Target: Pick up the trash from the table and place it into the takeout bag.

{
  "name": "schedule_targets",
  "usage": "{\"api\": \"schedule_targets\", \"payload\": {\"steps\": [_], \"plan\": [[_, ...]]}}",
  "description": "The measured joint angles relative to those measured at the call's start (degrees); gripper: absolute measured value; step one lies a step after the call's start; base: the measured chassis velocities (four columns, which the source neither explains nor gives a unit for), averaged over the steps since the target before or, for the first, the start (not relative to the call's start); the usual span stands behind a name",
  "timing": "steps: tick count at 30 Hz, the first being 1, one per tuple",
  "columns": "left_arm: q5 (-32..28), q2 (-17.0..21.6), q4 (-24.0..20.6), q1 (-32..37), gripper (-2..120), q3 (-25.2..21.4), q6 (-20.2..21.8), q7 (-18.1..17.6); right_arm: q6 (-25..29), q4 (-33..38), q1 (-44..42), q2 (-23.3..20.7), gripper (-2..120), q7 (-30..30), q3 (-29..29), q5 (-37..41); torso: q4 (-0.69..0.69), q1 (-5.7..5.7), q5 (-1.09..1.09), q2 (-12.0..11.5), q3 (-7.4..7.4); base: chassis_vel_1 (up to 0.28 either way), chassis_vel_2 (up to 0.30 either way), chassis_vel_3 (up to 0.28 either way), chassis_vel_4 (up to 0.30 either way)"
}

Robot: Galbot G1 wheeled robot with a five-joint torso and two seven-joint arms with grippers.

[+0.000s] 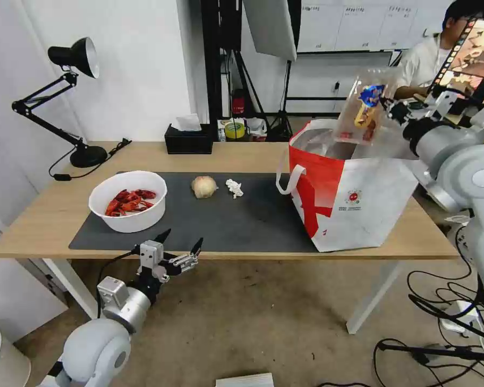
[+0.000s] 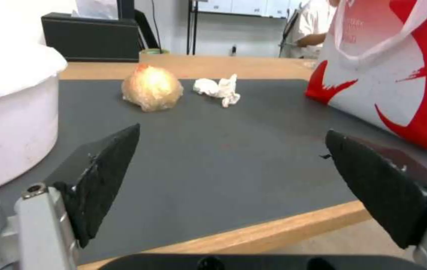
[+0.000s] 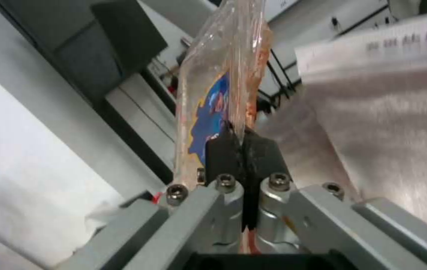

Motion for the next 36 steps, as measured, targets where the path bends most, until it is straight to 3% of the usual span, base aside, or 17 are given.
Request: {"api": "schedule_targets", "payload": {"steps": [6,23,26,29,34,36], "plan": [[0.7,-1.3,0.2,-0.5,100,2.1,-0.3,-0.8,-1.3,1.3,-1.4,1.2,0,2.7,-0.7,0.5,0.01,0.0,-0.01,0.0,0.0,0.0,0.0,0.0,0.0],[1.1,-1.5,0.2,-0.3,100,2.4,-0.2,-1.1,-1.0,4.0,-4.8,2.8,0,6.0,0.7,6.4,0.01,0.0,-0.01,0.0,0.0,0.0,0.0,0.0,0.0],[1.1,-1.5,0.2,-0.2,100,2.4,-0.1,-1.1,-1.0,4.4,-4.8,2.7,9,6.4,0.8,7.1,0.01,0.0,-0.01,0.0,-0.01,0.0,0.0,0.0,0.0],[1.1,-1.4,0.0,-0.1,100,2.4,-0.1,-1.1,-1.1,4.8,-4.9,2.2,25,6.9,1.1,7.9,0.0,0.0,-0.01,0.0,-0.01,0.0,0.0,0.0,0.0],[1.2,-1.3,0.0,-0.3,100,2.3,-0.1,-1.2,-1.1,5.0,-5.1,1.8,38,7.0,1.3,8.0,0.01,0.0,-0.01,0.0,-0.01,0.0,0.0,0.0,0.0],[1.2,-1.2,0.0,-0.3,100,2.3,-0.1,-1.2,-1.3,5.2,-5.2,1.3,50,6.9,1.2,8.1,0.0,0.0,0.0,0.0,-0.01,0.0,0.0,0.0,0.0]]}}
